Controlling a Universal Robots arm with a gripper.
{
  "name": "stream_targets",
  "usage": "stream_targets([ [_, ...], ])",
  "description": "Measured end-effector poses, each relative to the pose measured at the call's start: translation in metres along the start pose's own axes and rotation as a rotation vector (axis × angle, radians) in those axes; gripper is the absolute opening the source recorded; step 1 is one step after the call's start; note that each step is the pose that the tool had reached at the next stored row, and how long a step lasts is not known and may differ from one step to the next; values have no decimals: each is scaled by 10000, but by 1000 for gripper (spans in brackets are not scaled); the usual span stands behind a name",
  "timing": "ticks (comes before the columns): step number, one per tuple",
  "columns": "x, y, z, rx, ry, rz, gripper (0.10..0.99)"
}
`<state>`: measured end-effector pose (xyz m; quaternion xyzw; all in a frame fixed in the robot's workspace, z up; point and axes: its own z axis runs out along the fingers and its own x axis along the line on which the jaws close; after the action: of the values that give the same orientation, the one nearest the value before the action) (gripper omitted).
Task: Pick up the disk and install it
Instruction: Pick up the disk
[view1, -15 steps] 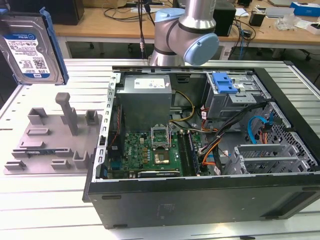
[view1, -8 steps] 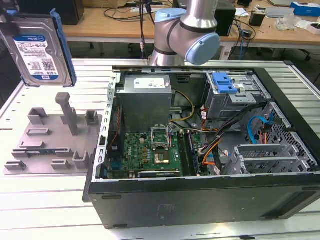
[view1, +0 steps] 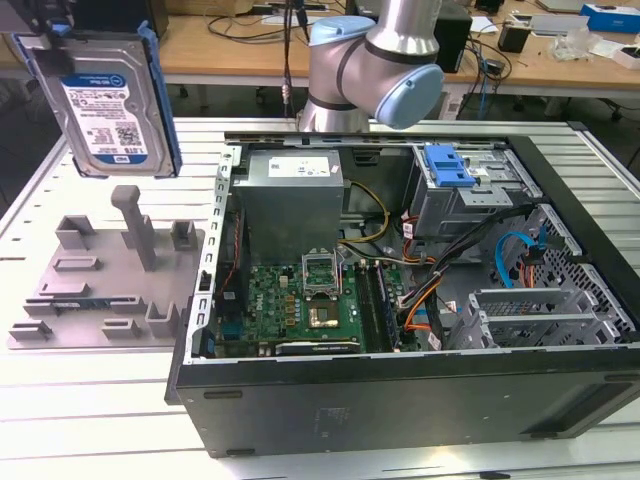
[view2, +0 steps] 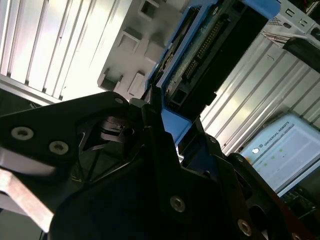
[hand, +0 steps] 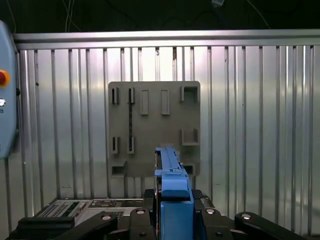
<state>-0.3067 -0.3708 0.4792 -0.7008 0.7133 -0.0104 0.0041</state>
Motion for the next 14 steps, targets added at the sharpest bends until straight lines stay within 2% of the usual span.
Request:
stream_targets([
  [7,64,-243,0,0,0,0,369],
  [10,115,-399,2,1,0,1,369],
  [14,159,-546,2,0,0,1,369],
])
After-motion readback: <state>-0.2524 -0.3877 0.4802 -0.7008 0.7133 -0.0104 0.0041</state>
